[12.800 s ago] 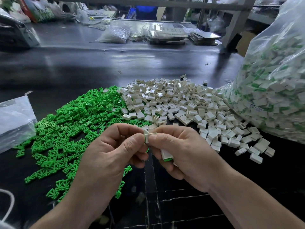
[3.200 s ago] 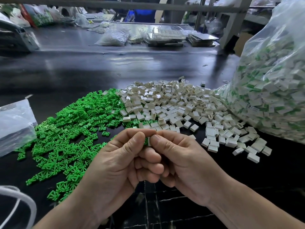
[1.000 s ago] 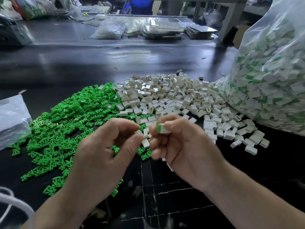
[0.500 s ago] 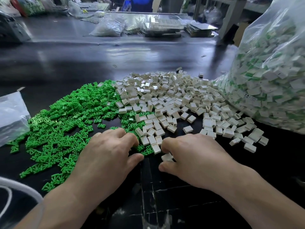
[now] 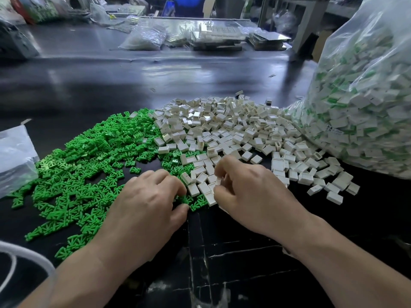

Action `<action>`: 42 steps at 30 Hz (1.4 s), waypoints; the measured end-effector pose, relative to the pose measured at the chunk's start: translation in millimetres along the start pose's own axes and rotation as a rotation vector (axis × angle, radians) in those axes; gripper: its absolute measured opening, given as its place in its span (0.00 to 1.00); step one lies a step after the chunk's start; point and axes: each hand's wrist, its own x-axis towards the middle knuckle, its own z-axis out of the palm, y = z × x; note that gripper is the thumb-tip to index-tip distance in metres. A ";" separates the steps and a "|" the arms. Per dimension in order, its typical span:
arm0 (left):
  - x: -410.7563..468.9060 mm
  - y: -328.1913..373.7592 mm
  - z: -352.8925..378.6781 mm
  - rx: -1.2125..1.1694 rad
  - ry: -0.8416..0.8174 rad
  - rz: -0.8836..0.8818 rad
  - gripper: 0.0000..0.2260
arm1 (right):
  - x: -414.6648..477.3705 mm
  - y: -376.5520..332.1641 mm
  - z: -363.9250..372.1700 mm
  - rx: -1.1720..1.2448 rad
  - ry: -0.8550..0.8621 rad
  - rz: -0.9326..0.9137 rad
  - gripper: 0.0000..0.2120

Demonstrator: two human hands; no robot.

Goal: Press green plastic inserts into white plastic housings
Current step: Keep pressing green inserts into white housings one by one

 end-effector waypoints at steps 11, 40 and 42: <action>-1.9 5.0 -9.6 -1.147 0.104 -0.323 0.09 | 2.6 -10.5 -5.8 1.398 -0.281 0.364 0.10; -2.5 8.8 -8.5 -1.546 0.132 -0.379 0.14 | 0.9 -12.4 -3.7 1.618 -0.288 0.331 0.05; -2.2 8.3 -7.2 -1.543 0.132 -0.371 0.14 | 1.0 -12.4 -3.3 1.634 -0.270 0.361 0.05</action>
